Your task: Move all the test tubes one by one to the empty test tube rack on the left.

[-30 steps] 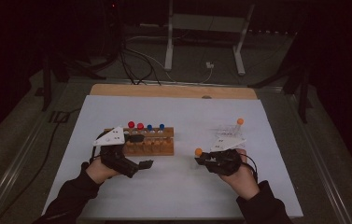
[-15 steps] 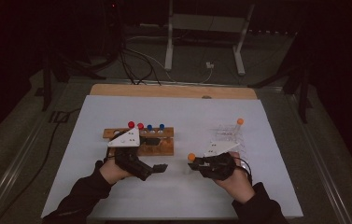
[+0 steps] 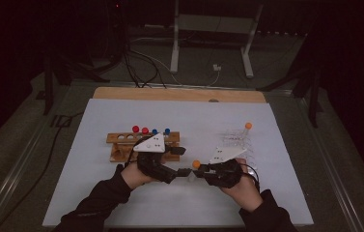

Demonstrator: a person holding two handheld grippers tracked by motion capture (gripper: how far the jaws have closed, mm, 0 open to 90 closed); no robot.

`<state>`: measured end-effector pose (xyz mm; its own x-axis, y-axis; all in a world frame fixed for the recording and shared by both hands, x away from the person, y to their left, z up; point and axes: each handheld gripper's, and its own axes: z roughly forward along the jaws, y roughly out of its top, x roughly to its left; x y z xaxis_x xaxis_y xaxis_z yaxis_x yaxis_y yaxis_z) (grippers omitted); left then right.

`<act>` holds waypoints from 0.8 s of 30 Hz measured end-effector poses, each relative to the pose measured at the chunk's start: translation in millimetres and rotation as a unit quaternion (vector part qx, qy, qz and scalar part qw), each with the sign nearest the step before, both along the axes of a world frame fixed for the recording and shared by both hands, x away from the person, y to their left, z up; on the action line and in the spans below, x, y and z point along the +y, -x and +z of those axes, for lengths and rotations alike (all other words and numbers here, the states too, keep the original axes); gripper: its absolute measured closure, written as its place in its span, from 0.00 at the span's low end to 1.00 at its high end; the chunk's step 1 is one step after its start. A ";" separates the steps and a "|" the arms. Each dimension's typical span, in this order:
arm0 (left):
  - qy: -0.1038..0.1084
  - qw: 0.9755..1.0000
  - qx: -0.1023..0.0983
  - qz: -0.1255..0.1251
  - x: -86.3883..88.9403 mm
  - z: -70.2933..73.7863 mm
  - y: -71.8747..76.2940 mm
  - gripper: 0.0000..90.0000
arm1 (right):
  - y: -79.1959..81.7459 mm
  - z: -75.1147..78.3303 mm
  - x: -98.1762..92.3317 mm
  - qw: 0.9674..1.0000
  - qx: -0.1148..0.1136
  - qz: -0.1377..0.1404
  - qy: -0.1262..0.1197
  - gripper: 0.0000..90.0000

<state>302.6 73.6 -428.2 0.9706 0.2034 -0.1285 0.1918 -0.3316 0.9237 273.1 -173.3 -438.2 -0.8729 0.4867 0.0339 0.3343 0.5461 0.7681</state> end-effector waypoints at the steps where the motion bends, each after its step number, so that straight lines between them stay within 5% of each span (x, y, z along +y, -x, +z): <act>1: -0.002 1.000 0.001 0.000 -2.0 -0.6 -0.5 0.34 | 0.1 0.0 0.2 1.000 0.001 0.000 -0.001 0.84; 24: -0.027 0.999 -0.023 -0.022 -23.6 -9.5 -3.6 0.78 | 0.2 0.7 1.6 1.000 0.003 0.005 -0.002 0.84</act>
